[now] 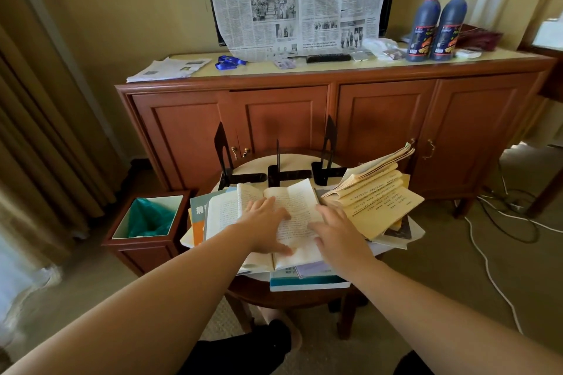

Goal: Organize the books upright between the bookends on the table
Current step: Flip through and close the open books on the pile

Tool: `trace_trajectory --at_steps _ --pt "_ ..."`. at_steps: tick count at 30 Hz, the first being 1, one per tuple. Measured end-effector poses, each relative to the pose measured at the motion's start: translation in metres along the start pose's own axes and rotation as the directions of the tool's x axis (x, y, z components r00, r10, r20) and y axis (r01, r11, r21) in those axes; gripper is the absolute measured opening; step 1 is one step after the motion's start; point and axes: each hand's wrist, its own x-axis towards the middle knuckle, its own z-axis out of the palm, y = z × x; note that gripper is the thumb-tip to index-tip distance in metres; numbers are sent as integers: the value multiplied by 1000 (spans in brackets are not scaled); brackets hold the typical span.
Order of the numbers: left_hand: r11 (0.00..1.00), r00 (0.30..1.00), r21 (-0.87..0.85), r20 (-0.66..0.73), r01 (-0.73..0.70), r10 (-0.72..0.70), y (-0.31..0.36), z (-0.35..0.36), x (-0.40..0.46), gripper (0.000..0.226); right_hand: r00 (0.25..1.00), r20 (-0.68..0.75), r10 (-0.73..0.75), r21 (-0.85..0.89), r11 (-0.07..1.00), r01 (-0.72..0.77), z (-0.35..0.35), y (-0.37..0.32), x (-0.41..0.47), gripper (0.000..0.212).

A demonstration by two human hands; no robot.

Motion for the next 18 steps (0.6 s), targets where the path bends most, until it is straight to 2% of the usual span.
trace_trajectory --at_steps 1,4,7,12,18 --pt "999 1000 36 -7 -22 22 -2 1 4 95 998 37 -46 -13 999 46 1 -2 2 35" --pt "997 999 69 18 -32 31 -9 6 13 117 974 210 -89 103 992 69 5 -6 8 41" --pt "989 998 142 44 -40 34 -13 10 17 130 962 255 -103 124 990 73 9 -8 16 46" --pt "987 997 152 64 -44 34 -18 19 17 147 936 352 -14 8 1000 12 24 -5 53 61" --pt "992 999 122 29 -22 19 -19 23 21 149 921 372 113 -61 993 -98 46 -4 94 67"
